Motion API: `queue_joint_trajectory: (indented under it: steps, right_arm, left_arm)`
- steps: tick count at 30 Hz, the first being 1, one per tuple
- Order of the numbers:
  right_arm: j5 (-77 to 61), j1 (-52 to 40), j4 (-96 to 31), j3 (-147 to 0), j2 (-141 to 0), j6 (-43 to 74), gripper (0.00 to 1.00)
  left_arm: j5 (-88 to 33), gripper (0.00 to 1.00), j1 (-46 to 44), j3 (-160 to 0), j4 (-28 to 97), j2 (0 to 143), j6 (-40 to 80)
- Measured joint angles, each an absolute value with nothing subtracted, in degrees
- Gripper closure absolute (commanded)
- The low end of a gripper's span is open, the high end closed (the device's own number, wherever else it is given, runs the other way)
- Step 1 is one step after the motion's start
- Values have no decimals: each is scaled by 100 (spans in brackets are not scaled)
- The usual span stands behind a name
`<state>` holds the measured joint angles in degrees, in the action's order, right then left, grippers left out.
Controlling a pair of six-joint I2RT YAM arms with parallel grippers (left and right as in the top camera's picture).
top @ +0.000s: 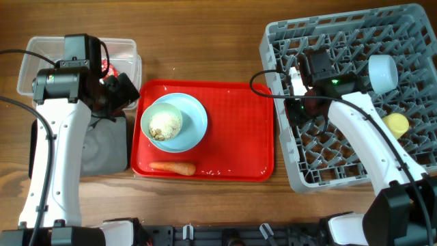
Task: Sort waste into correct bins and load items into the dishwasher rack
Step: 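Carry the spoon into the rack and release it, then grasp the green rice bowl with the left gripper and lift it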
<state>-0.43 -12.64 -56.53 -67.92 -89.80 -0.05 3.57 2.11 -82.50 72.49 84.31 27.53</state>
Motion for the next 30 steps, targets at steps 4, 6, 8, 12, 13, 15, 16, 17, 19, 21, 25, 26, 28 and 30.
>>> queue_joint_trajectory:
  steps: [4, 6, 8, 12, 13, 15, 16, 17, 19, 21, 25, 26, 28, 30]
  right_arm:
    - [-283, -1271, -5774, -7207, -9008, 301, 56]
    - [-460, -1361, -5712, -7924, -9013, 344, 55]
    - [-692, -1605, -5478, -8449, -9011, 386, 53]
    - [-899, -2036, -5507, -8512, -9013, 642, 50]
    - [-904, -2119, -5592, -8510, -9028, 672, 49]
    - [-939, -2167, -5732, -8503, -9168, 729, 49]
    - [-941, -2167, -5756, -8488, -9225, 740, 49]
    - [-941, -2167, -5771, -8488, -9264, 751, 49]
    - [-943, -2167, -5769, -8488, -9273, 751, 49]
    - [-945, -2167, -5776, -8488, -9273, 751, 49]
    - [-943, -2167, -5782, -8486, -9273, 751, 49]
    - [-943, -2167, -5780, -8486, -9273, 753, 49]
    - [-943, -2167, -5782, -8486, -9273, 753, 49]
    - [-943, -2167, -5784, -8486, -9273, 751, 49]
  left_arm:
    - [357, 0, 211, -8250, 7247, 8431, 2753]
    - [355, 0, 211, -8250, 7249, 8431, 2755]
    - [309, 0, 211, -8250, 7249, 8431, 2755]
    - [-8, 0, 113, -8246, 7236, 8438, 2753]
    - [-54, 0, -12, -8195, 7175, 8442, 2755]
    - [-102, 0, -360, -7935, 7054, 8536, 2755]
    - [-123, 0, -486, -7826, 6995, 8604, 2759]
    - [-139, 0, -628, -7675, 6879, 8674, 2786]
    - [-161, 3, -1000, -7271, 6541, 8827, 2849]
    - [-167, 5, -1315, -6899, 6012, 8901, 2950]
    - [-183, 7, -1791, -6447, 5116, 9098, 2995]
    - [-183, 9, -1863, -6410, 4963, 9196, 2995]
    - [-183, 24, -1997, -6401, 4663, 9500, 3015]
    - [-185, 48, -2115, -6394, 4442, 9769, 3017]
